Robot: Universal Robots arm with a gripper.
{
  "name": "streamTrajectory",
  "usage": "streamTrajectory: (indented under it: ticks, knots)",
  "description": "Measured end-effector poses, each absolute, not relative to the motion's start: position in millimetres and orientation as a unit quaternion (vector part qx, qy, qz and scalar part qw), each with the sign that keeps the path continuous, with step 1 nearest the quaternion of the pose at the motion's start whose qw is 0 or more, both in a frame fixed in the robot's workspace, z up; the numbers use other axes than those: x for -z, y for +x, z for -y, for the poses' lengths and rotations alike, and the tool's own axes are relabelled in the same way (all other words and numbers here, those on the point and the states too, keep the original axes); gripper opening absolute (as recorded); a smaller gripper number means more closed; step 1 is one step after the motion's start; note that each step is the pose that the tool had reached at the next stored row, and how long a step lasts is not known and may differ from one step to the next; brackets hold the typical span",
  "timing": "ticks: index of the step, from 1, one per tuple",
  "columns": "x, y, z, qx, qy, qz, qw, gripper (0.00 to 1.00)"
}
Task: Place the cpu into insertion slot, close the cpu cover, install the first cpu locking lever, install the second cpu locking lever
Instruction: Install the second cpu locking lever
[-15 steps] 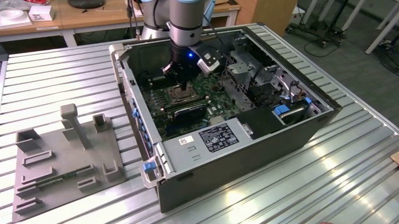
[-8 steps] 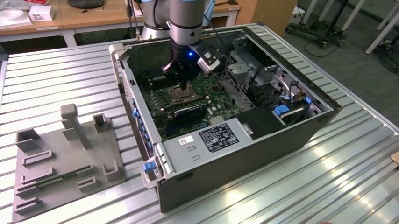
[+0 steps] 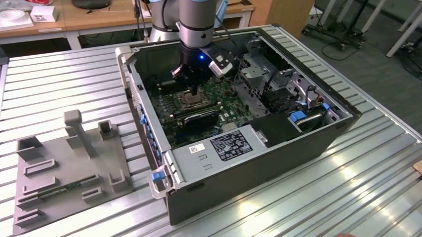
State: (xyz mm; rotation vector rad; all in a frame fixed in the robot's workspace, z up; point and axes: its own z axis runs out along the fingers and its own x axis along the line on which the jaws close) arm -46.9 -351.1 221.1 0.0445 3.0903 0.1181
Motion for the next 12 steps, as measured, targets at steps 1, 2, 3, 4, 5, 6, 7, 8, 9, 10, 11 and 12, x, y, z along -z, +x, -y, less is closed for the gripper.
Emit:
streamTrajectory:
  ticks: [1, 2, 3, 4, 5, 6, 7, 8, 9, 10, 11, 12]
  knots:
    - [-221.1, -46.9, 351.1, -0.038, 0.014, -0.999, 0.024, 0.11]
    - [-221.1, -46.9, 351.1, -0.038, 0.014, -0.999, 0.024, 0.11]
    - [-221.1, -46.9, 351.1, -0.038, 0.013, -0.999, 0.024, 0.11]
    - [-221.2, -46.9, 351.2, -0.038, 0.013, -0.999, 0.024, 0.11]
    - [-221.1, -46.9, 351.2, -0.038, 0.014, -0.999, 0.024, 0.11]
    - [-221.1, -46.9, 351.2, -0.038, 0.013, -0.999, 0.024, 0.11]
    - [-221.1, -46.9, 351.1, -0.038, 0.014, -0.999, 0.024, 0.11]
    - [-221.1, -46.9, 351.1, -0.038, 0.014, -0.999, 0.024, 0.11]
    - [-221.1, -46.9, 351.1, -0.038, 0.014, -0.999, 0.024, 0.11]
    - [-221.1, -46.9, 351.1, -0.038, 0.014, -0.999, 0.024, 0.11]
    - [-221.1, -46.9, 351.1, -0.038, 0.014, -0.999, 0.024, 0.11]
    - [-221.1, -46.9, 351.1, -0.038, 0.014, -0.999, 0.024, 0.11]
